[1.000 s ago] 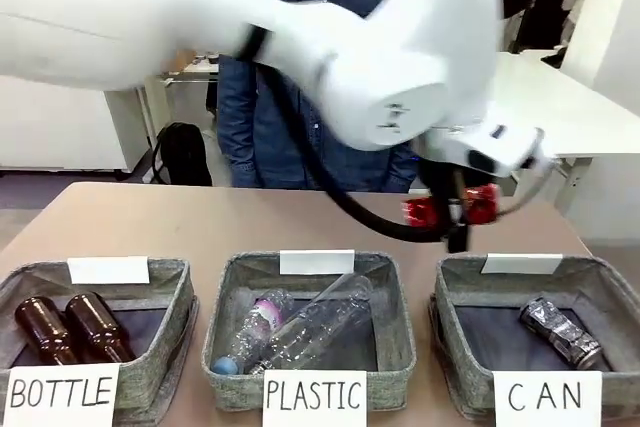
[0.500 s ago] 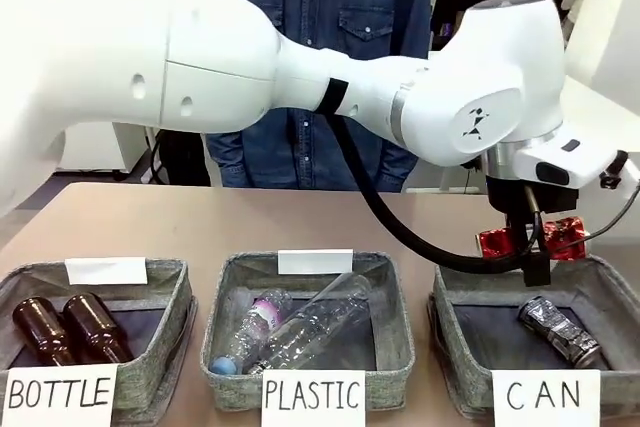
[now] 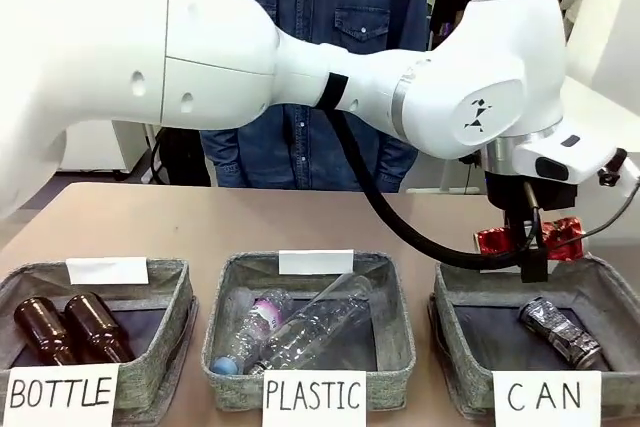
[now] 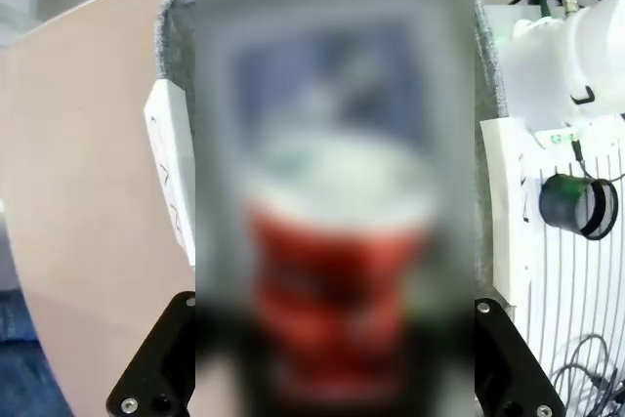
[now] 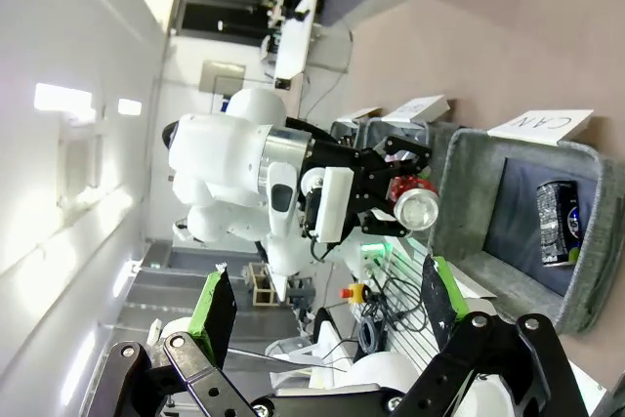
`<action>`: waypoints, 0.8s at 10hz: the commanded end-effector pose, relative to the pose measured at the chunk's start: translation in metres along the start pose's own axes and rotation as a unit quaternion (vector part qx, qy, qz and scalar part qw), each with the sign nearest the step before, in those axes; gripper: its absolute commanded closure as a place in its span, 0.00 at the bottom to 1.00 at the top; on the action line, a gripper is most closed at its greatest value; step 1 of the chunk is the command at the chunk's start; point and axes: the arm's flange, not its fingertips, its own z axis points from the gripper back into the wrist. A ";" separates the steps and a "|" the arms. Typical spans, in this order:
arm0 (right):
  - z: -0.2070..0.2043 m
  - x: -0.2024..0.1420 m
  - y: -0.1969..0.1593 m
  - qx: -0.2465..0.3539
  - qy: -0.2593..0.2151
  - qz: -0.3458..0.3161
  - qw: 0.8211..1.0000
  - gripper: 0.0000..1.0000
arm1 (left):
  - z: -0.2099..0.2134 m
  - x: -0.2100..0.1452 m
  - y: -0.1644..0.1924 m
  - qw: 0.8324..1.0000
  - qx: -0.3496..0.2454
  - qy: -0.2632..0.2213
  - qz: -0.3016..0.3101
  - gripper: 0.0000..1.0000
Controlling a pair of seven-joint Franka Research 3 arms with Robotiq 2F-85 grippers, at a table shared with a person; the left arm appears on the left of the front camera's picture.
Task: Sort the can waste into the basket.
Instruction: Pick up the can waste from the table and place it in the right Fabric basket.
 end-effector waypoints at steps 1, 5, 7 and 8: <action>-0.001 -0.003 0.003 0.005 -0.003 0.002 1.000 0.00 | 0.006 -0.001 -0.005 1.000 0.002 -0.002 -0.014 0.00; -0.001 -0.003 0.003 0.005 -0.003 0.002 1.000 0.00 | 0.006 -0.002 -0.006 1.000 0.000 -0.005 -0.014 0.08; -0.001 -0.003 0.003 0.005 -0.003 0.002 1.000 0.00 | 0.006 -0.006 -0.006 1.000 -0.002 -0.006 -0.010 0.00; -0.001 -0.003 0.003 0.005 -0.003 0.002 1.000 0.00 | 0.010 -0.010 -0.005 1.000 0.001 0.000 -0.004 0.00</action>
